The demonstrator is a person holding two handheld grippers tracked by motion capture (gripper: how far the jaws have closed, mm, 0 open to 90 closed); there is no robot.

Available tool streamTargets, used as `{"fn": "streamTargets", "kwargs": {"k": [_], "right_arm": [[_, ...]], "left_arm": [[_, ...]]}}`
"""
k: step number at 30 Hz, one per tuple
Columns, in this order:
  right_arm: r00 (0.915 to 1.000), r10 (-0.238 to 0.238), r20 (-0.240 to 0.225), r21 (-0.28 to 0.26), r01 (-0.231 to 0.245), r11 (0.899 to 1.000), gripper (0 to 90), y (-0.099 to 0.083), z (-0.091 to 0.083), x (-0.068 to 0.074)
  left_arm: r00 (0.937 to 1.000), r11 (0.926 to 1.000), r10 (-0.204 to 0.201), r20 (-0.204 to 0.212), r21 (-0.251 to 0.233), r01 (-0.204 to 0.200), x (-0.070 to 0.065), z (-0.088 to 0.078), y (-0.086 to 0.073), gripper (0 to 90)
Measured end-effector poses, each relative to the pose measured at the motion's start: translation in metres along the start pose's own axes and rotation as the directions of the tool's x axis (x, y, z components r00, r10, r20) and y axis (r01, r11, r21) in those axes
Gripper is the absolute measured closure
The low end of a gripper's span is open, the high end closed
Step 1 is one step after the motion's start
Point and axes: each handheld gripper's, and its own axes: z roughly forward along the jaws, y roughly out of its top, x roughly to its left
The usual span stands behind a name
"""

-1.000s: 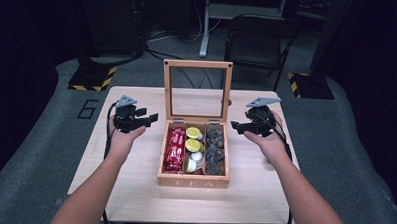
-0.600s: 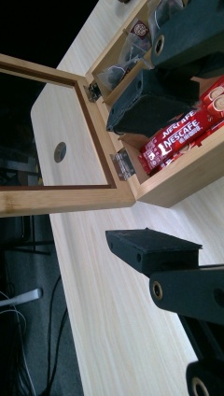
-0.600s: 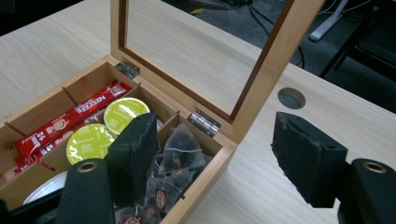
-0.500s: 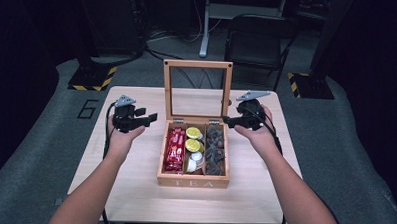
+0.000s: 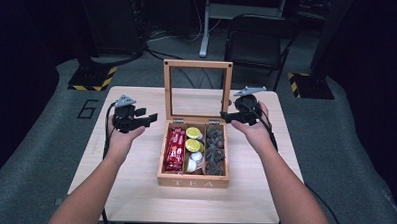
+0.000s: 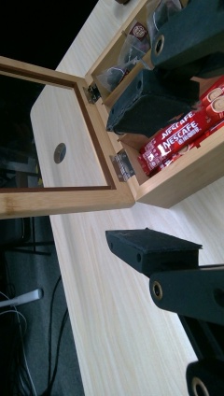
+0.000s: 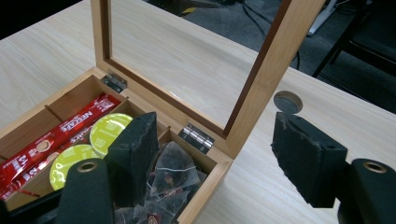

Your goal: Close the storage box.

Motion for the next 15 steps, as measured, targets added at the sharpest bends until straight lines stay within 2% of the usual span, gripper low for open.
{"fn": "streamTargets", "kwargs": {"k": [8,9,15], "right_arm": [[0.9999,0.006,0.011,0.011,-0.006,1.000,30.9,0.002,0.010,-0.005],[0.9997,0.022,0.014,0.013,-0.022,1.000,30.9,0.002,0.012,-0.005],[0.9996,0.019,0.022,0.014,-0.020,1.000,30.9,0.002,0.017,-0.008]], "left_arm": [[1.0000,1.0000,0.001,0.002,-0.003,-0.001,0.000,0.002,0.000,41.2],[1.0000,1.0000,0.001,0.002,0.001,-0.001,0.000,0.002,0.000,41.2],[1.0000,1.0000,0.002,0.004,0.007,-0.002,0.000,0.003,0.000,41.2]]}}
